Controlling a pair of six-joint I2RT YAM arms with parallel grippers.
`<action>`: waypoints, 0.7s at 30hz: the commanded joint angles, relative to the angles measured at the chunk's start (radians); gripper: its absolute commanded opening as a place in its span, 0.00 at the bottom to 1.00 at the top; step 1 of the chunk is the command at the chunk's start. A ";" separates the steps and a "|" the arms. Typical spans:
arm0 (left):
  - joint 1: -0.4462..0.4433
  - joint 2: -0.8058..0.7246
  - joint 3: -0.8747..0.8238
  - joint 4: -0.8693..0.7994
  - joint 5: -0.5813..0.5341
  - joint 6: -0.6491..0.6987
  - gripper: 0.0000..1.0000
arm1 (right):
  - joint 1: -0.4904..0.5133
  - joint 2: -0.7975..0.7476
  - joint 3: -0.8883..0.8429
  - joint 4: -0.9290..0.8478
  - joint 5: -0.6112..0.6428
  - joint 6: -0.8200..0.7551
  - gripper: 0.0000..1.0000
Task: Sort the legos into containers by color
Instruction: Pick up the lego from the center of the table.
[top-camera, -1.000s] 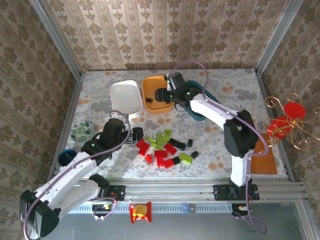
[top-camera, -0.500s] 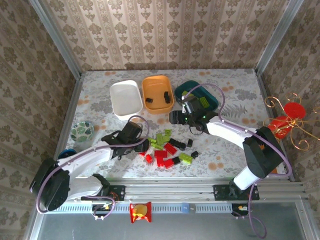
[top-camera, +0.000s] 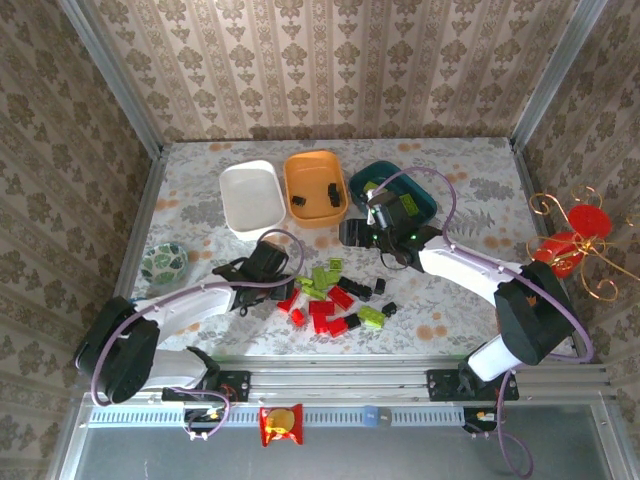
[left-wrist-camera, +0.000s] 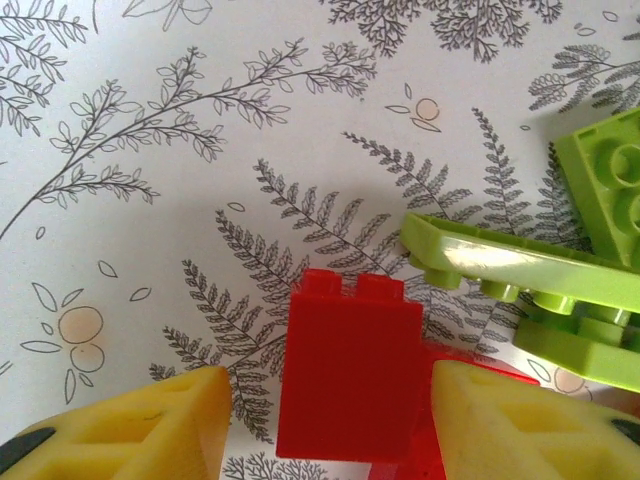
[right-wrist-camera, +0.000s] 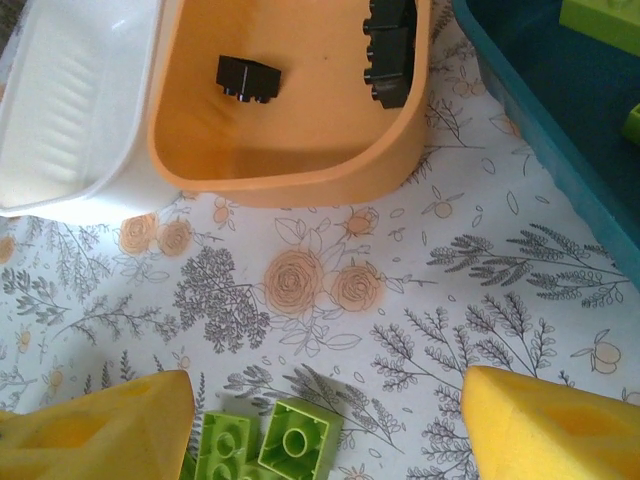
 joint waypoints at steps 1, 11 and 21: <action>0.017 0.014 0.004 0.034 -0.003 0.024 0.55 | 0.004 -0.026 -0.012 0.024 -0.003 0.013 0.72; 0.021 0.066 0.001 0.050 0.012 0.025 0.50 | 0.004 -0.032 -0.014 0.018 0.001 0.010 0.72; 0.031 -0.047 0.050 -0.006 -0.007 0.032 0.25 | 0.004 -0.047 -0.023 0.012 0.019 0.015 0.72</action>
